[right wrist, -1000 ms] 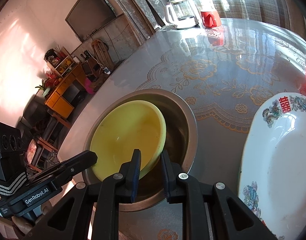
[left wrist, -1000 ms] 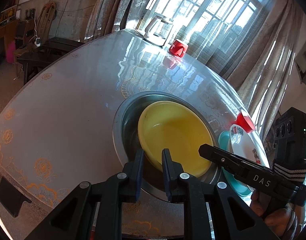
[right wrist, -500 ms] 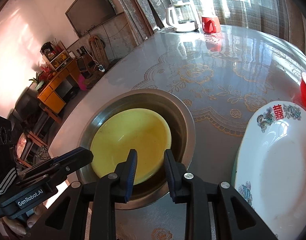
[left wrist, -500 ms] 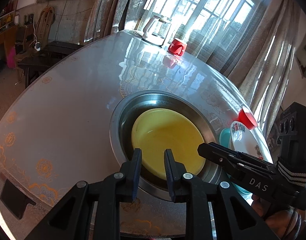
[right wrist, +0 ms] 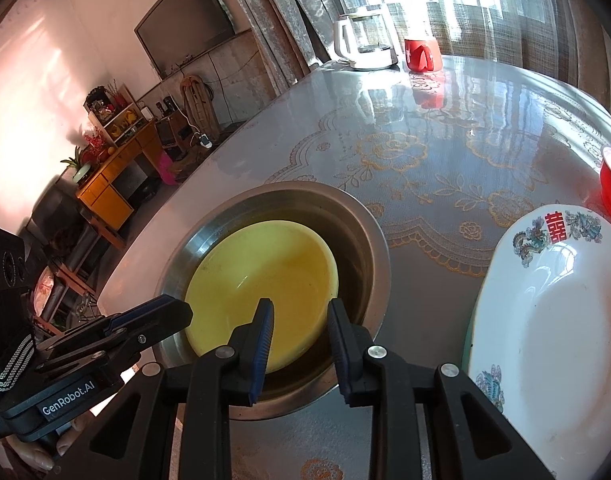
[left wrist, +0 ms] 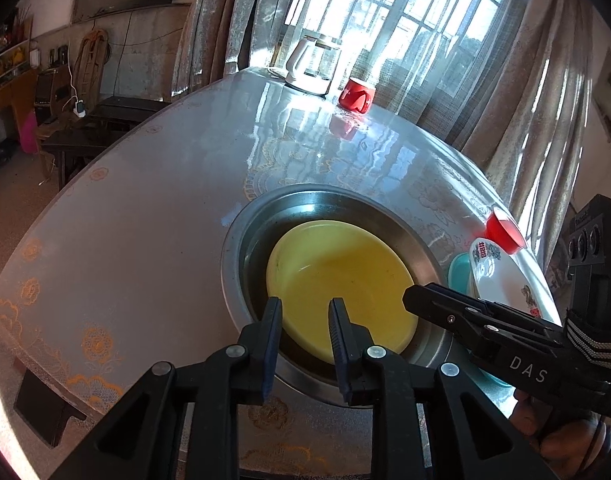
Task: Organize plates and bowls
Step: 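Lower the yellow bowl into the steel basin and open the left tool, then withdraw the left tool from the basin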
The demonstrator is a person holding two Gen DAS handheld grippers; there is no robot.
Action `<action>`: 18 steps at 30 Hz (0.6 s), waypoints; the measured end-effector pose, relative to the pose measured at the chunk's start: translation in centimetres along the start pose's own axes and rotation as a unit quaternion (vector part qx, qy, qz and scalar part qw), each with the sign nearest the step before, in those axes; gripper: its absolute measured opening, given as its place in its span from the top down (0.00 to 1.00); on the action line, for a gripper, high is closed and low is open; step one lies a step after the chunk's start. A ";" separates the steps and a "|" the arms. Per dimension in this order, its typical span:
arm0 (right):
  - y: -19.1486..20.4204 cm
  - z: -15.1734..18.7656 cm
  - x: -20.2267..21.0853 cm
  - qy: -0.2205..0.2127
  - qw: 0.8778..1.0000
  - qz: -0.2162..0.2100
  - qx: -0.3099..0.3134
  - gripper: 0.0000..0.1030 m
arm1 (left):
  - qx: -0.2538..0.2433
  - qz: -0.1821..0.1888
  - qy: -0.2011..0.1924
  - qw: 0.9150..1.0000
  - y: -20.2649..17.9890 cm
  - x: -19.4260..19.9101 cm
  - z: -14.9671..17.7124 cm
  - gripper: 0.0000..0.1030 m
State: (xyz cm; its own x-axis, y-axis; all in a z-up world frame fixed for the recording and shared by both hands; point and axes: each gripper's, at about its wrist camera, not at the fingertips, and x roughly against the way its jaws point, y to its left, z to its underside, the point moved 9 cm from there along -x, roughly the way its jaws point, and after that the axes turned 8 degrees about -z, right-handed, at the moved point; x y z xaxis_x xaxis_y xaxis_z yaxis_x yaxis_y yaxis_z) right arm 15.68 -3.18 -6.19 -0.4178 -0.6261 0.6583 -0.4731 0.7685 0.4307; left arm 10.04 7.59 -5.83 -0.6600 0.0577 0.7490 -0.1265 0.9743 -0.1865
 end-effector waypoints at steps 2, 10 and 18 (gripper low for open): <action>0.0 0.0 0.0 -0.001 1.000 -0.002 0.000 0.73 | -0.004 -0.002 -0.001 1.000 -0.1 -0.1 0.0 0.76; -0.2 0.3 0.6 -0.012 1.000 -0.014 -0.006 0.72 | -0.027 -0.017 -0.013 0.999 -0.7 0.1 -0.1 0.76; -0.5 0.1 1.4 -0.023 0.999 -0.021 -0.017 0.72 | -0.047 -0.017 -0.014 0.999 -2.3 0.1 -0.1 0.76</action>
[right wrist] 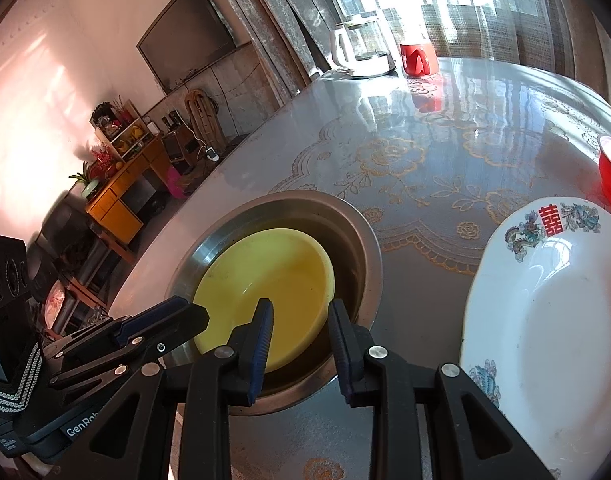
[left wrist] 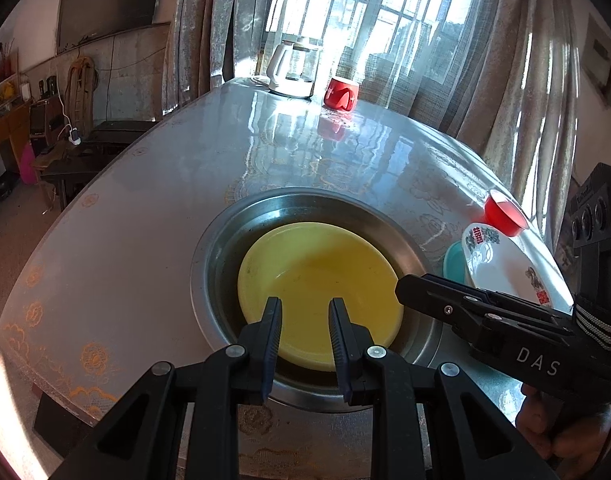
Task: Organize plates and bowls
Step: 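Withdraw the left tool from the basin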
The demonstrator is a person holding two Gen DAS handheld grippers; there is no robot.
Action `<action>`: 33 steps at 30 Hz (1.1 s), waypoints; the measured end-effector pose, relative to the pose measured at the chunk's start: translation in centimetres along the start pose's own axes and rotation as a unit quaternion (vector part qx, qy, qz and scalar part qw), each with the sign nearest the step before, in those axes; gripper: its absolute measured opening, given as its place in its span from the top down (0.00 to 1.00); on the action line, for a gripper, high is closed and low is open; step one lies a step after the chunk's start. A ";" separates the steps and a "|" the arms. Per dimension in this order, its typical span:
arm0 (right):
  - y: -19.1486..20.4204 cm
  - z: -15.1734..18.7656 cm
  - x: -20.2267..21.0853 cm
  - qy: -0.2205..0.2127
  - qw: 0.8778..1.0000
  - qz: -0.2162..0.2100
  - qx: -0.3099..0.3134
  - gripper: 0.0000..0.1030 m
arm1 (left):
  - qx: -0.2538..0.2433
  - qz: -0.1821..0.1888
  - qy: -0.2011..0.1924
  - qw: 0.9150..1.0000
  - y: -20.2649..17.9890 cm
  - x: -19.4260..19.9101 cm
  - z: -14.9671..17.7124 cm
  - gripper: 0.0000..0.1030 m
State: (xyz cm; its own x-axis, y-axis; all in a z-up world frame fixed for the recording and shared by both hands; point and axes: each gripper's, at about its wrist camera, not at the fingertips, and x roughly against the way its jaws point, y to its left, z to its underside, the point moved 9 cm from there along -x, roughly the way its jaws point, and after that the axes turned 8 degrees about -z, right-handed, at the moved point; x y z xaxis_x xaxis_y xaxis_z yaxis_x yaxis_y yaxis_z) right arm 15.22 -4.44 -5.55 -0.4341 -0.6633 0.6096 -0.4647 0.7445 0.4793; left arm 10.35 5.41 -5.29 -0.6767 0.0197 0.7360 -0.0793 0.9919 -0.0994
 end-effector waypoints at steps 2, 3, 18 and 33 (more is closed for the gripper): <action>-0.1 0.0 0.2 -0.004 1.000 -0.002 -0.002 0.72 | -0.004 0.000 -0.001 1.000 -0.3 0.0 0.0 0.76; -0.2 0.0 0.4 -0.006 1.000 -0.004 -0.004 0.72 | -0.005 -0.001 -0.001 1.000 -0.5 0.0 0.0 0.76; -2.5 -0.9 3.8 -0.048 0.997 -0.009 -0.052 0.68 | -0.044 0.010 -0.013 0.999 -3.7 0.4 -1.1 0.76; -7.9 -1.4 8.9 -0.099 0.989 0.020 -0.106 0.65 | -0.098 0.025 -0.011 0.995 -8.8 -0.4 -2.1 0.76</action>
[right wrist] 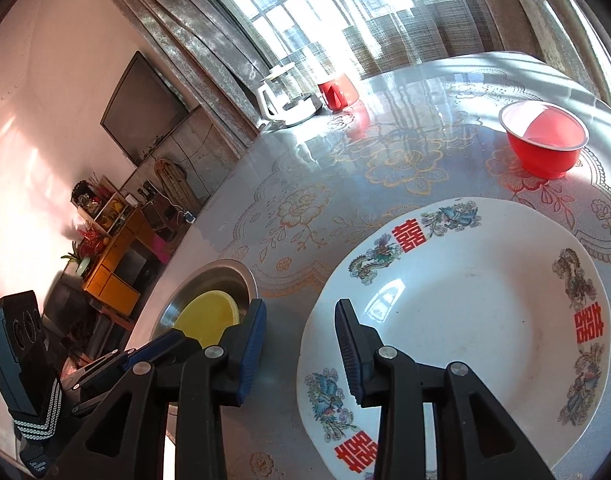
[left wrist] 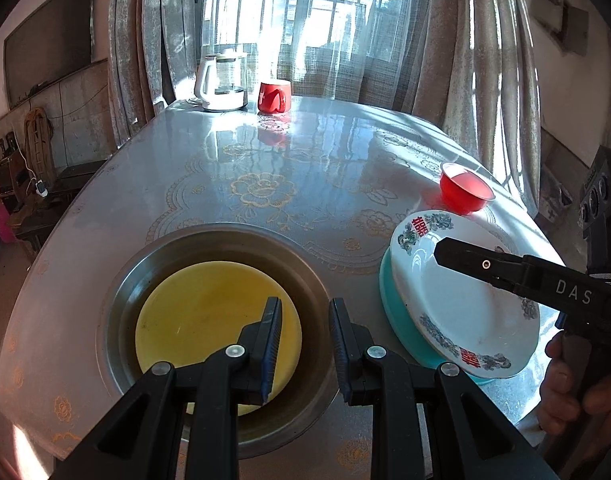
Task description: Organize plates and bowls
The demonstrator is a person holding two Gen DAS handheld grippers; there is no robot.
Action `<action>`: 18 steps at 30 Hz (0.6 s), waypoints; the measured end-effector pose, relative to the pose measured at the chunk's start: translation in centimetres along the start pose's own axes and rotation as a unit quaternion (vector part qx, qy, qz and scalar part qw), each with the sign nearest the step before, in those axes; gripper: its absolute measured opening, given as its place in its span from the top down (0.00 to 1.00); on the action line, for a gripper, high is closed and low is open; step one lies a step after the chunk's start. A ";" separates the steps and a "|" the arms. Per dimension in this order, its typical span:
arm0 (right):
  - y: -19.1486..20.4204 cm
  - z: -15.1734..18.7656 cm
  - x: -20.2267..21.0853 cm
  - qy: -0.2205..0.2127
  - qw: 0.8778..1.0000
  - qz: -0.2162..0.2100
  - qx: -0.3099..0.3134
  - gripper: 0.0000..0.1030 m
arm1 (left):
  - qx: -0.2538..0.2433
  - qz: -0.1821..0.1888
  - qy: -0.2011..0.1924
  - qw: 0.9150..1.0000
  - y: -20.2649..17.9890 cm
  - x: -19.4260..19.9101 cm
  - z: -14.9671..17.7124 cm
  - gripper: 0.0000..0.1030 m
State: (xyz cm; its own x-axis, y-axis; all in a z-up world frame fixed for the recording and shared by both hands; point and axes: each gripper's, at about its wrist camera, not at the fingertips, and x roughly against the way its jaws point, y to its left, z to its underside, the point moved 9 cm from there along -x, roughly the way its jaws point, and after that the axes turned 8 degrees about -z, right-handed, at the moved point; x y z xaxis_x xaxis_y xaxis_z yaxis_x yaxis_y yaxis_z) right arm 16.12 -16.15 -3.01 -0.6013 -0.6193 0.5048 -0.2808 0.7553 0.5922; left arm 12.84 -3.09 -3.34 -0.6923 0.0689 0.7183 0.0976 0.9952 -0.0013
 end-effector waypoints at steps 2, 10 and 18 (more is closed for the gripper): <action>-1.3 -0.4 0.9 -0.009 1.000 0.010 -0.010 0.64 | -0.007 0.002 0.001 1.000 -0.7 -0.3 -0.3 0.76; -7.6 -2.1 5.2 -0.051 0.995 0.056 -0.058 0.64 | -0.013 0.000 0.002 1.000 -2.1 -1.6 -2.4 0.76; -13.1 -4.5 8.1 -0.085 0.987 0.097 -0.098 0.64 | -0.010 0.039 0.017 0.999 -5.0 -3.2 -4.4 0.76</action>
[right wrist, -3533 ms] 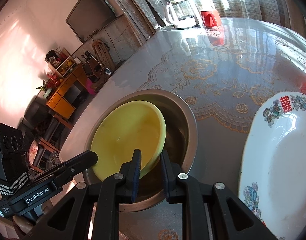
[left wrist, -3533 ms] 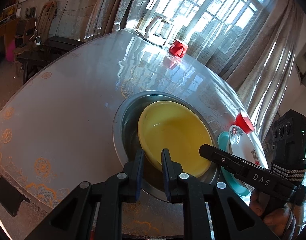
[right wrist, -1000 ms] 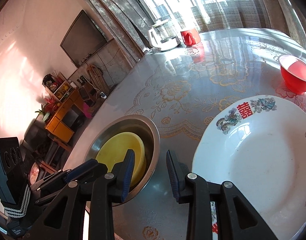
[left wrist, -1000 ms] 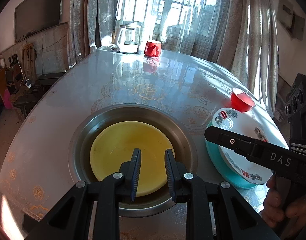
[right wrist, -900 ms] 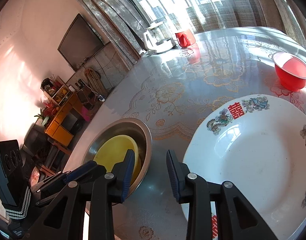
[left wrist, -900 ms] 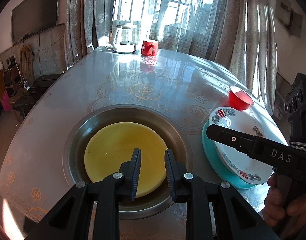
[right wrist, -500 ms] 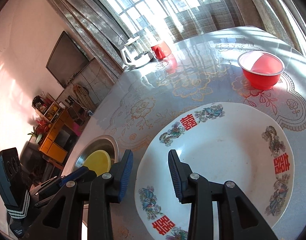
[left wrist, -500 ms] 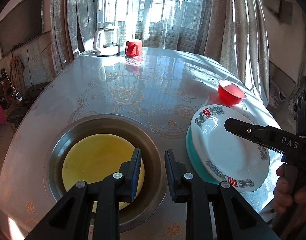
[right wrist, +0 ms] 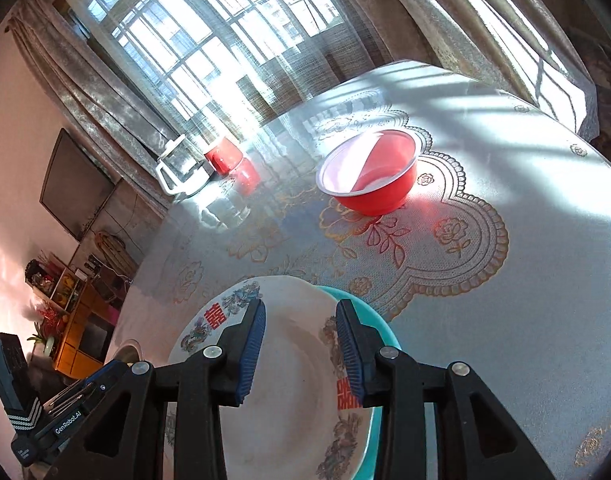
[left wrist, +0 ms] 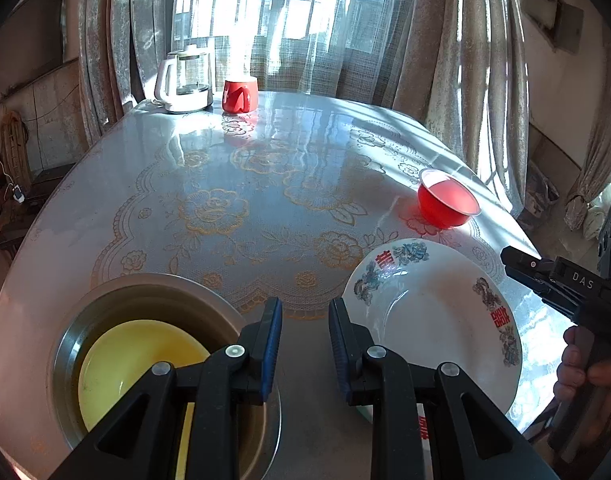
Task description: Organize plates and bowls
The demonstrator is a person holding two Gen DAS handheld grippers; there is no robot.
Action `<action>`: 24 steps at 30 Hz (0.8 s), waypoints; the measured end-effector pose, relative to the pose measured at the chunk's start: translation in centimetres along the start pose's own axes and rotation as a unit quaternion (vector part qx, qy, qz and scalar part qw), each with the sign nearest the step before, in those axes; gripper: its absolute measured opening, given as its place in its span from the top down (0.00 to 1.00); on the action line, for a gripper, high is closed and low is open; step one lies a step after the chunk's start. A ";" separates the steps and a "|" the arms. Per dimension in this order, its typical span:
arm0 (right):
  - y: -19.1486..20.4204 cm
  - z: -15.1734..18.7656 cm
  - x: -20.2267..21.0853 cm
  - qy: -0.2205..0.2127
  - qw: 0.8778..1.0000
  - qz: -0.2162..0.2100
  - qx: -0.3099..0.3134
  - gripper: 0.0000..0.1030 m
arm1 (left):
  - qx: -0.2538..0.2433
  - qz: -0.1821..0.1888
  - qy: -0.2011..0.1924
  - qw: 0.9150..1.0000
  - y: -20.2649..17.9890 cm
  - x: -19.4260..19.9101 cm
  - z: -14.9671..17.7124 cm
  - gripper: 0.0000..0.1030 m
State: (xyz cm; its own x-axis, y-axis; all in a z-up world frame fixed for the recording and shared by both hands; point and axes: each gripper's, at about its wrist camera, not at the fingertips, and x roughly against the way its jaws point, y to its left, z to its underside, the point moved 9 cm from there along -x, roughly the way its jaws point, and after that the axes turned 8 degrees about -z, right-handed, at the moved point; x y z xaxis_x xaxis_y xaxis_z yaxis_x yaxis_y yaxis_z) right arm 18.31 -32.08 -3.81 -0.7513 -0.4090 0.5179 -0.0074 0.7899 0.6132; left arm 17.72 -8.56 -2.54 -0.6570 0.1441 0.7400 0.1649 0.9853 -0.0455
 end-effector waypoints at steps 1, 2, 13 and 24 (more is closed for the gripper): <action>-0.4 -0.4 0.1 -0.003 1.000 0.003 -0.003 0.64 | -0.003 0.007 0.000 1.000 -0.5 -0.2 -0.3 0.76; -0.9 -0.8 0.1 -0.006 1.000 0.007 -0.005 0.64 | -0.006 0.014 0.000 1.000 -1.1 -0.5 -0.7 0.76; -4.7 -5.8 -1.1 -0.023 0.998 0.050 -0.011 0.64 | -0.011 0.080 -0.001 0.997 -6.8 -3.2 -5.3 0.68; -9.1 -9.2 -4.8 -0.007 0.994 0.108 -0.020 0.64 | 0.011 0.119 0.030 0.992 -10.2 -7.3 -7.8 0.68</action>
State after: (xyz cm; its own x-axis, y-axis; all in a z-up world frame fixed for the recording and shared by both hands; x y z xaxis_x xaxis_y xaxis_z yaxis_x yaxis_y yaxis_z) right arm 28.03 -41.48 -6.43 -0.7413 -0.2260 0.6320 0.1806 0.8397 0.5122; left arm 26.54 -20.38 -2.27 -0.5557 0.3687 0.7451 0.2945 0.9255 -0.2383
